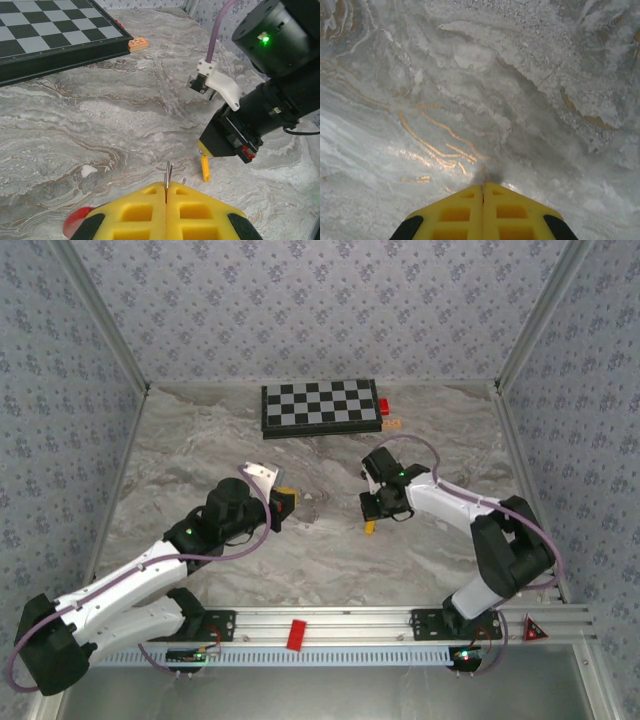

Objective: Put the keys on the keyring

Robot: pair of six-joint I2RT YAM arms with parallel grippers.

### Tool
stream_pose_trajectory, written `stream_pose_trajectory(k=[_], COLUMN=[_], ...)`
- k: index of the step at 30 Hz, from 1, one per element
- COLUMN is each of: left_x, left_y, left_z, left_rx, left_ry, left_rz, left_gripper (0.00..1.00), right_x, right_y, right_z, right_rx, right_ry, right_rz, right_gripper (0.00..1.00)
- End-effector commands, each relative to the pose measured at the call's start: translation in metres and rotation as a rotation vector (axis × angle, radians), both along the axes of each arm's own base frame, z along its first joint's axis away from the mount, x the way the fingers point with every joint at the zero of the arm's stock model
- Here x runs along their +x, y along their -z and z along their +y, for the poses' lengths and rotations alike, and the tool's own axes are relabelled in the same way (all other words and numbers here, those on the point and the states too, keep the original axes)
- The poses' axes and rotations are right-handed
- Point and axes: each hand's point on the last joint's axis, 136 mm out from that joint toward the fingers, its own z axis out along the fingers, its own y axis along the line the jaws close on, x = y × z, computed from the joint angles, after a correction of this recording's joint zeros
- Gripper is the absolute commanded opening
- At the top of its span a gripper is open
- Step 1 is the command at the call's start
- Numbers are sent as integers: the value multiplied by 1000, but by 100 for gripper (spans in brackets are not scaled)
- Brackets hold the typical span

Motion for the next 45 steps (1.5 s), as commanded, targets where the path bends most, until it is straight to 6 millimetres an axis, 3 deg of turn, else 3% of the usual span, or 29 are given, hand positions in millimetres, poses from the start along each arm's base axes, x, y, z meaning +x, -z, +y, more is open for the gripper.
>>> stream_pose_trajectory(k=[1,9,16,30,42,45], left_x=[3,1,0,1,4,5], left_y=[-22,-20,-18,-17,-12,-13], left_z=[-3,0,2,3,3,3], left_rx=[-29,-25,-19,-8,1,6], left_ry=[-5,-13,-19,-33,-41,-42], left_rz=[-31,-24,-15,5,12,8], left_gripper=[0,0,0,0,0,0], right_x=[21,53,62,54,37,33], right_y=[0,8,11,3,14,3], right_z=[5,13,14,22,19,18], right_rx=[13,11,-3,111,134,142], right_ry=[-1,44,87,157,152,143], right_rz=[-44,-184,-357,-662,-654,-650], right_gripper=[0,0,0,0,1,28])
